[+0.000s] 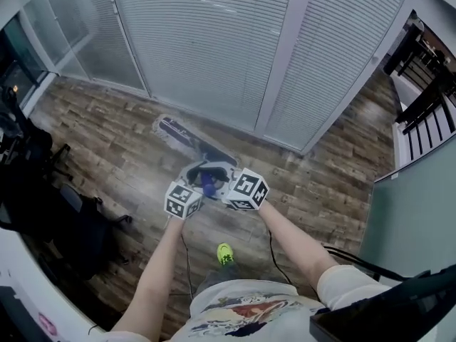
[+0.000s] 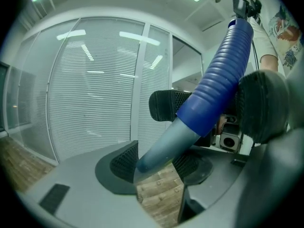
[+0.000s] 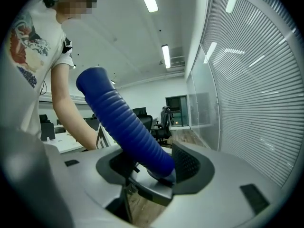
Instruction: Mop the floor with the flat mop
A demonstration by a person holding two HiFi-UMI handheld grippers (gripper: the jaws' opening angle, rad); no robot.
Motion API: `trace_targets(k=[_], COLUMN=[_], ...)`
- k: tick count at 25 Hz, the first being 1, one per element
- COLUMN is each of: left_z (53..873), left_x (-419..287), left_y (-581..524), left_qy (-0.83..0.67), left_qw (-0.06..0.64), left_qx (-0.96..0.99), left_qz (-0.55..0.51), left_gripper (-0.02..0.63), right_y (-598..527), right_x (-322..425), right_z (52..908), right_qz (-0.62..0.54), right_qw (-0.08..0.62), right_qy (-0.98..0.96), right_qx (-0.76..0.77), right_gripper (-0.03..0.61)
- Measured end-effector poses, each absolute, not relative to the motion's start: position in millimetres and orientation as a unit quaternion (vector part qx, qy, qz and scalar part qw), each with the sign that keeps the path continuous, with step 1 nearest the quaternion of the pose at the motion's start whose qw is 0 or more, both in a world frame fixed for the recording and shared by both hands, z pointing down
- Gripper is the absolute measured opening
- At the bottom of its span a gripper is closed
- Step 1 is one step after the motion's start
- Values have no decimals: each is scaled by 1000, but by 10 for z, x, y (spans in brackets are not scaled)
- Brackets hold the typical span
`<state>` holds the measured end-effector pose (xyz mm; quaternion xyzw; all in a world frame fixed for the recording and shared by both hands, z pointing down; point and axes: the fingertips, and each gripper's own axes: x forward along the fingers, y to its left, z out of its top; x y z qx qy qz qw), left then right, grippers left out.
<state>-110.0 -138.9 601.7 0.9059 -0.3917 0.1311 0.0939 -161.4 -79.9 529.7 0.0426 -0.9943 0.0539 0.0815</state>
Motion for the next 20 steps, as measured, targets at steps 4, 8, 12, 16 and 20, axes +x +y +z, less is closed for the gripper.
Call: trace_targets(k=[4, 8, 12, 16, 20], left_z=[5959, 5917, 5896, 5963, 5890], left_x=[-793, -395, 14, 481, 773], left_y=[-865, -120, 744, 1723, 2571], left_qy=[-399, -407, -430, -431, -466], left_qw=[93, 95, 99, 105, 125], left_qx=[901, 895, 883, 879, 859], left_qz=[143, 154, 159, 173, 172], left_gripper=[192, 192, 192, 192, 192], right_y=[-272, 478, 1365, 2332, 3191], right_x=[-1290, -879, -437, 48, 391], right_z=[5235, 5195, 5161, 5179, 5123], right_qz=[57, 61, 59, 76, 81], right_qw=[75, 69, 61, 55, 52], right_qy=[-995, -996, -996, -995, -992], right_qx=[25, 6, -25, -39, -82], right_gripper=[209, 210, 210, 210, 210])
